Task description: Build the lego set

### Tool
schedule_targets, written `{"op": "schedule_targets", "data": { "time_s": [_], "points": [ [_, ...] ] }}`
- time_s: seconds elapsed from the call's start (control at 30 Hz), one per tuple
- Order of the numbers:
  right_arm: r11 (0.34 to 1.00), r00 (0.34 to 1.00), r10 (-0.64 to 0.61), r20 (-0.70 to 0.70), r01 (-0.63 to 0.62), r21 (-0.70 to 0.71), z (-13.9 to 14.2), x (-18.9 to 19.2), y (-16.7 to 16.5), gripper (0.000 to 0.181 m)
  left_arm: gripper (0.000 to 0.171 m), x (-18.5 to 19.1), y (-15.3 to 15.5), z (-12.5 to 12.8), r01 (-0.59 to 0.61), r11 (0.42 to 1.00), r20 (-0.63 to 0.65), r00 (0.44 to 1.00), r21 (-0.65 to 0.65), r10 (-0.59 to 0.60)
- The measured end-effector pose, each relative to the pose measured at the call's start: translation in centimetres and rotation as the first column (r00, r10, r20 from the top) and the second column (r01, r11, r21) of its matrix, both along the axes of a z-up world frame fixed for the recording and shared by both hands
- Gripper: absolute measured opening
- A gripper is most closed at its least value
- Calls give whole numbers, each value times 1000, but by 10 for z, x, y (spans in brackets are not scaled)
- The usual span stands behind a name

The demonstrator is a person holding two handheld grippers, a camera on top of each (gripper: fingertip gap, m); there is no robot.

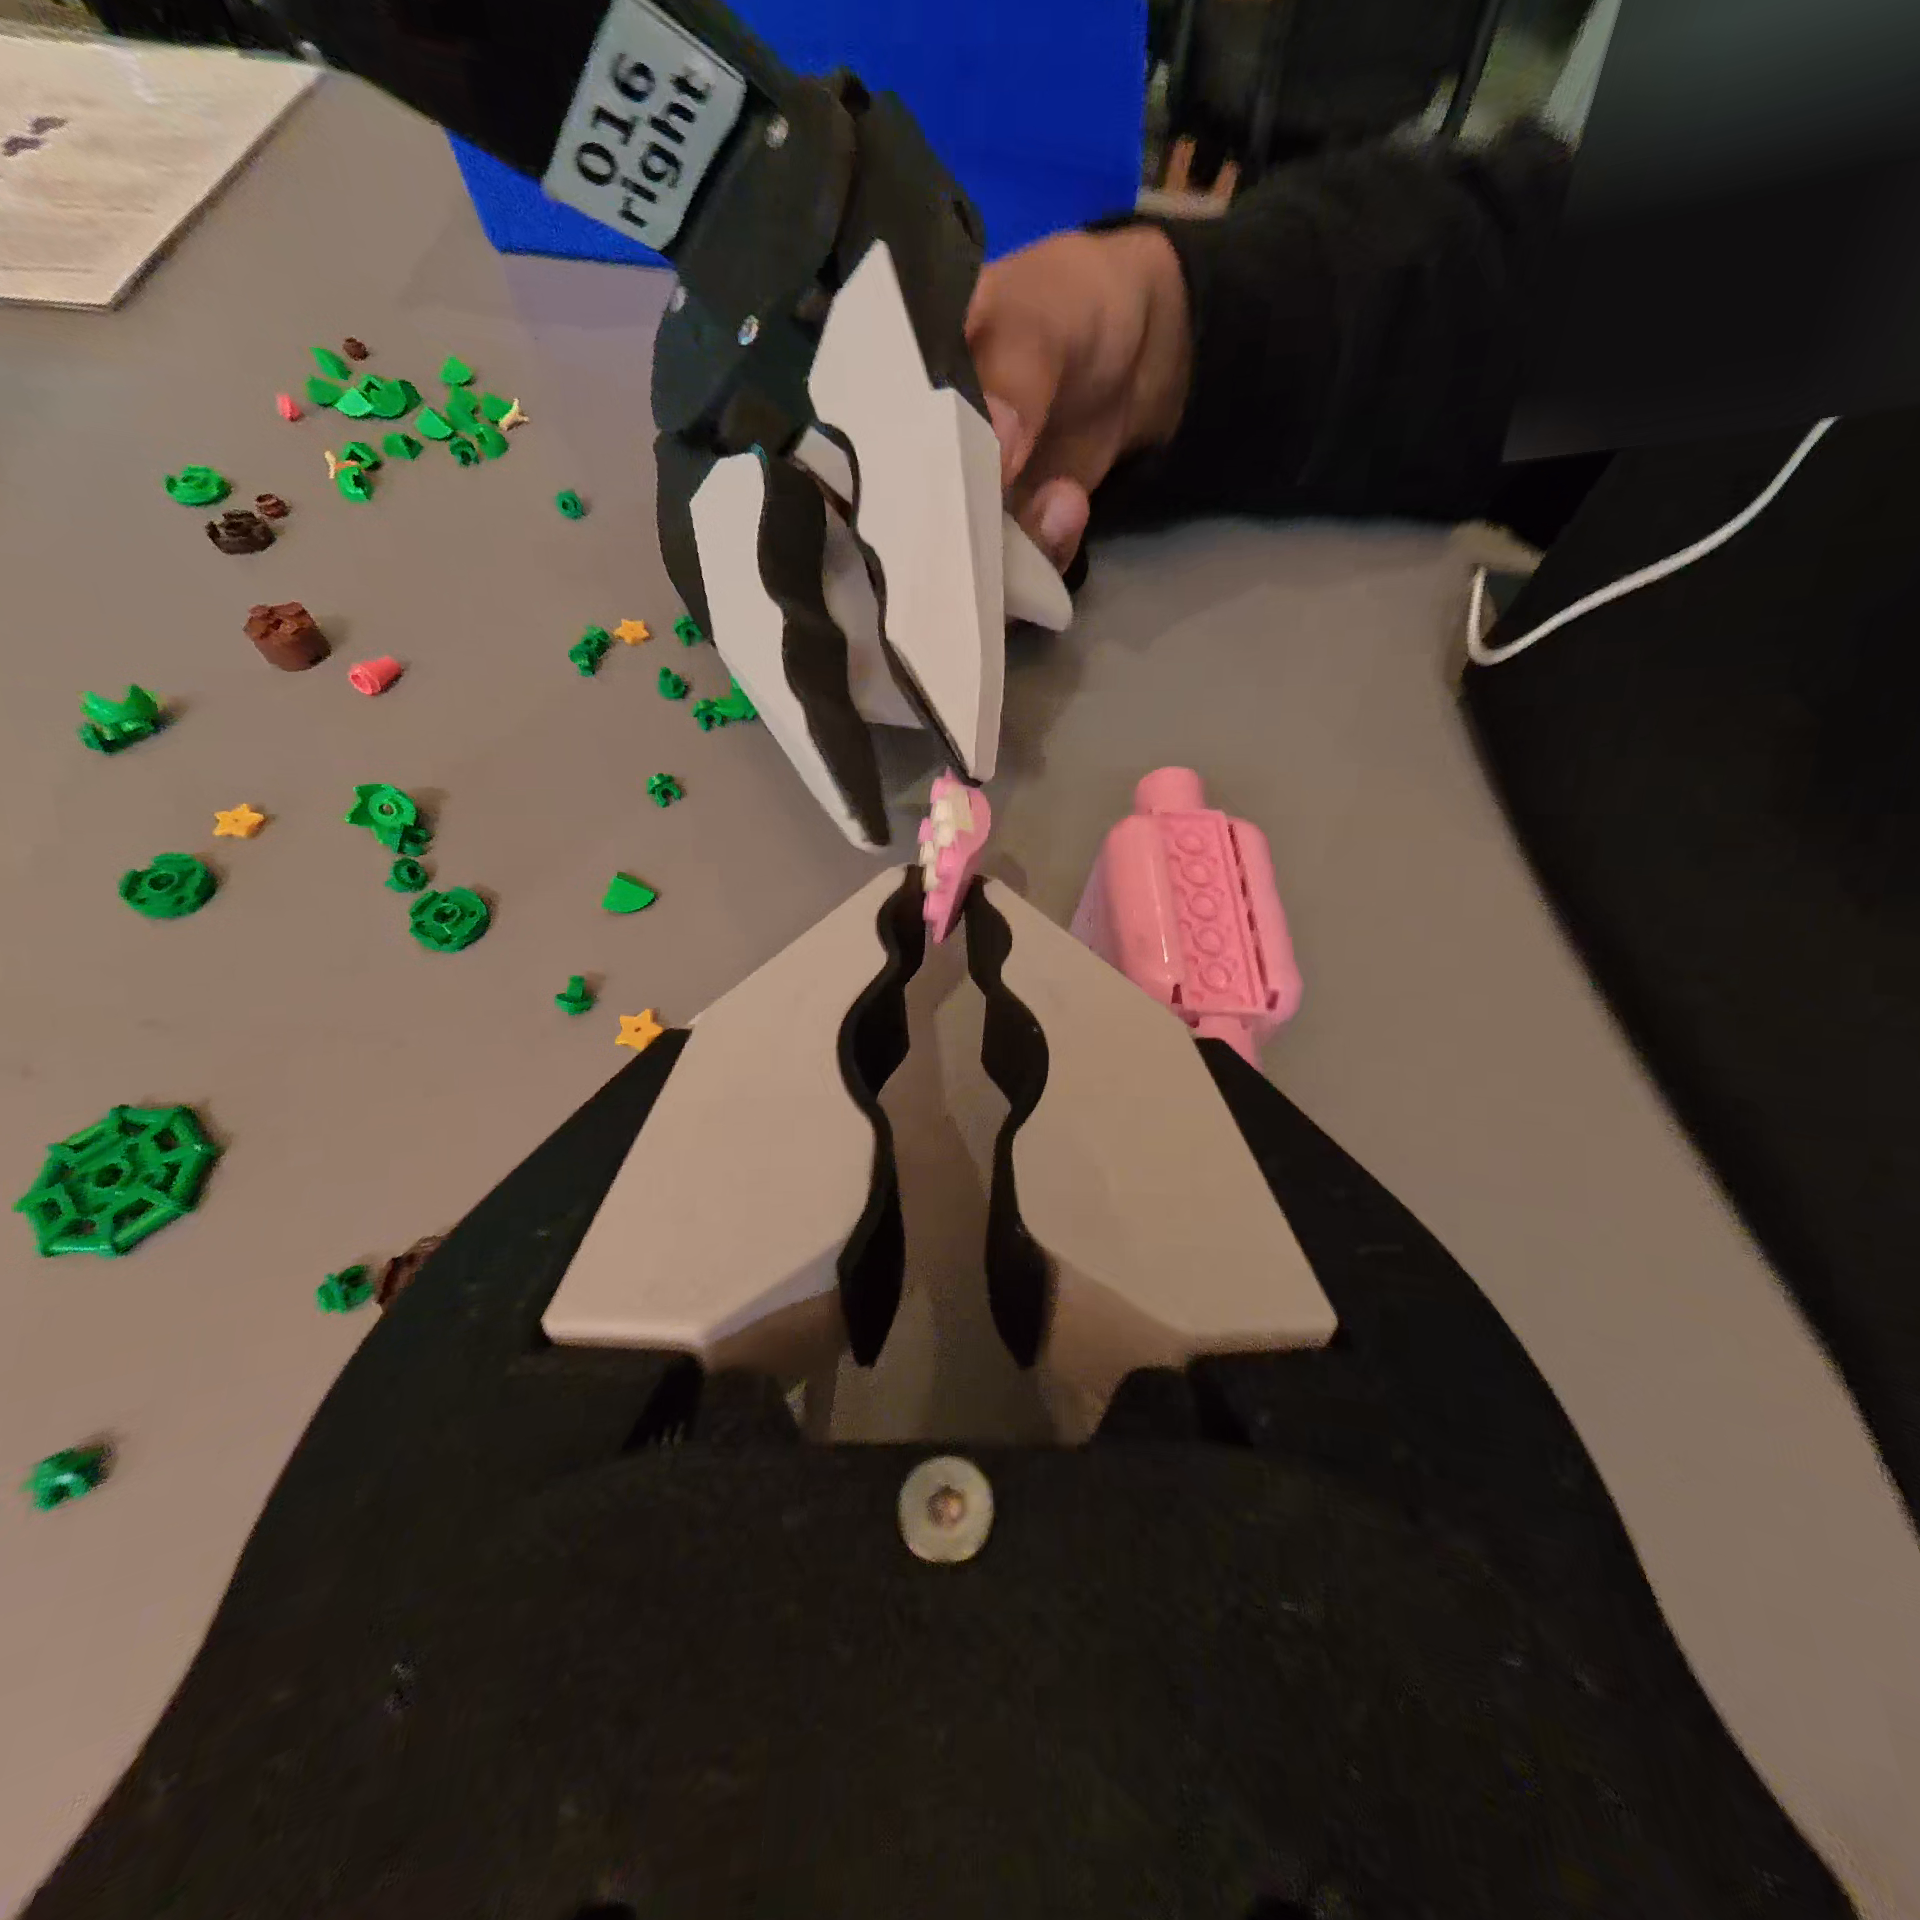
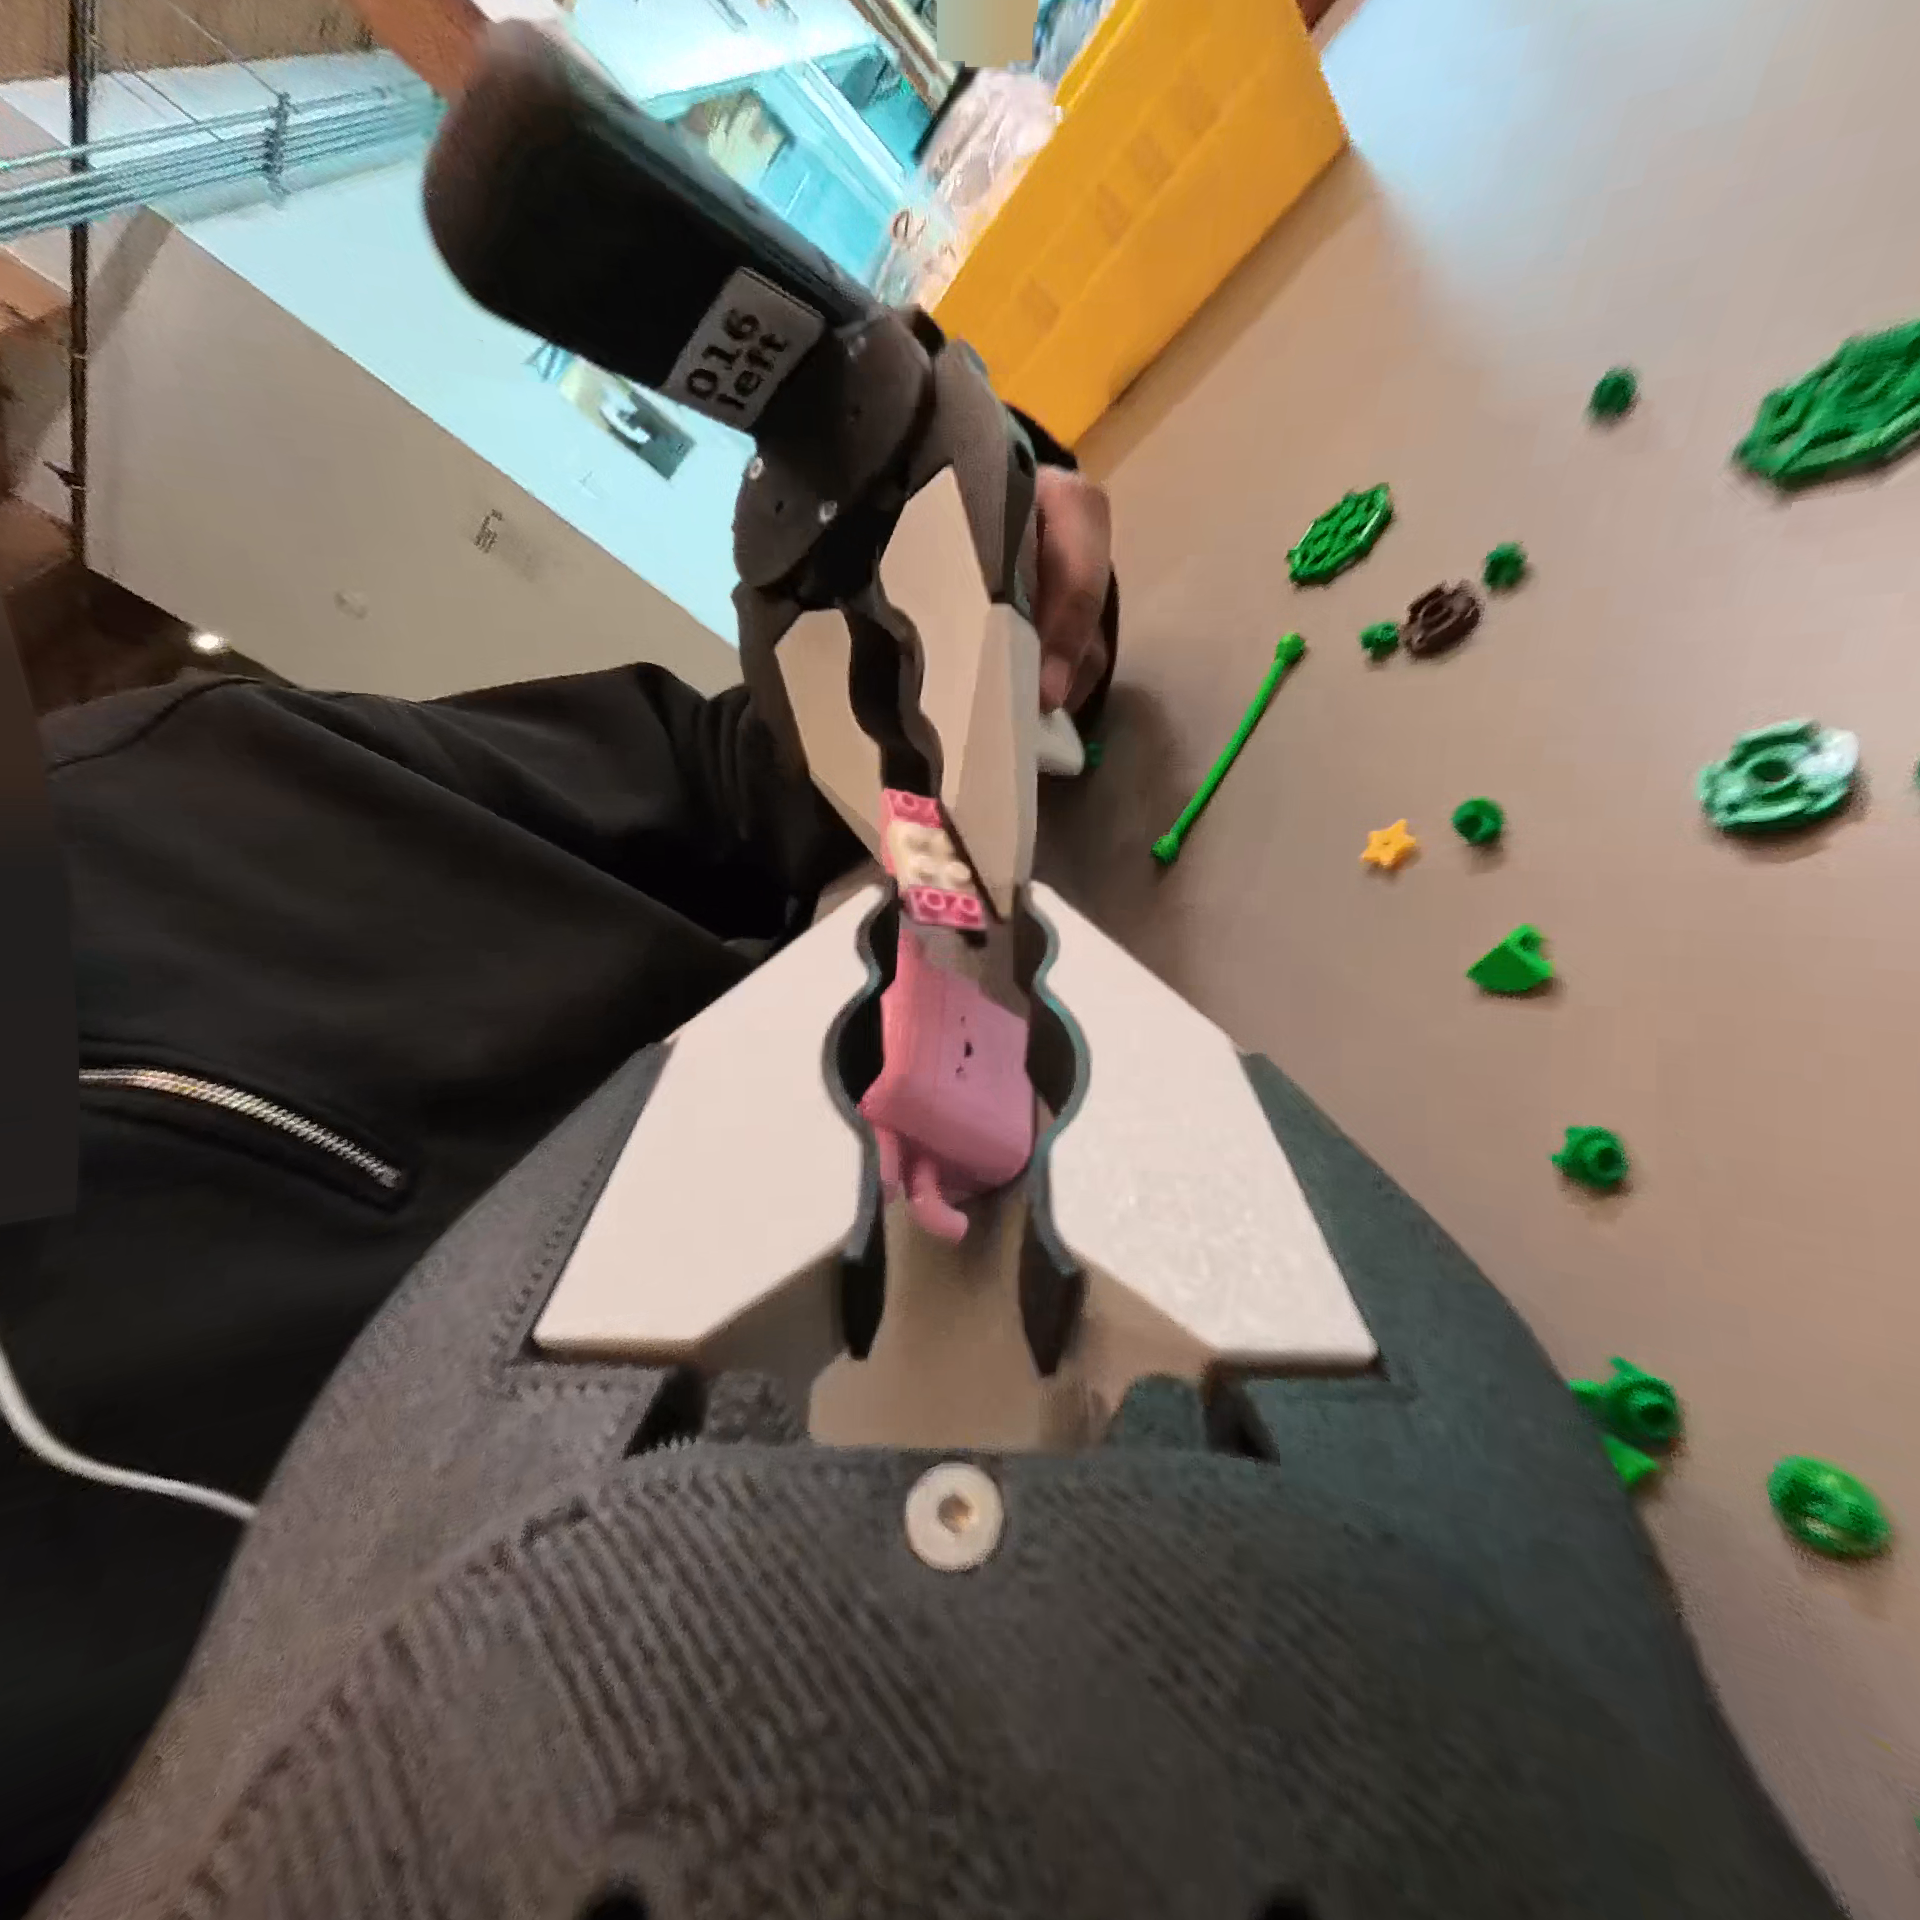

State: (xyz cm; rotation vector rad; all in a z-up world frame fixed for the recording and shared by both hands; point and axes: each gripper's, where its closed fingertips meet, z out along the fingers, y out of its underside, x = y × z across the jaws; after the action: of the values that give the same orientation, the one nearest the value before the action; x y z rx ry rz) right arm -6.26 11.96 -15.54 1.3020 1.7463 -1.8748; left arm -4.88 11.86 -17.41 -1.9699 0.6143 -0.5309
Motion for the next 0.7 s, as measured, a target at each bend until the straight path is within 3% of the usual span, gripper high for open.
{"op": "schedule_targets", "data": {
  "time_s": [0.13,0.3,0.4,0.7],
  "points": [
    [991,973,-59,-224,84,102,15,-6,9,30,3,-2,1,20,3,1000,230,973,-14,0],
    [947,831,-79,-551,235,219,42,-4,7,23,3,-5,0,44,27,999,486,874,-20,-14],
    [938,791,-72,-607,261,228,50,-1,0,23,3,-2,0,42,38,999,477,879,-22,-23],
    [939,787,-20,-617,227,260,44,4,-14,8,3,13,-3,45,67,997,413,908,28,-73]
  ]
}}
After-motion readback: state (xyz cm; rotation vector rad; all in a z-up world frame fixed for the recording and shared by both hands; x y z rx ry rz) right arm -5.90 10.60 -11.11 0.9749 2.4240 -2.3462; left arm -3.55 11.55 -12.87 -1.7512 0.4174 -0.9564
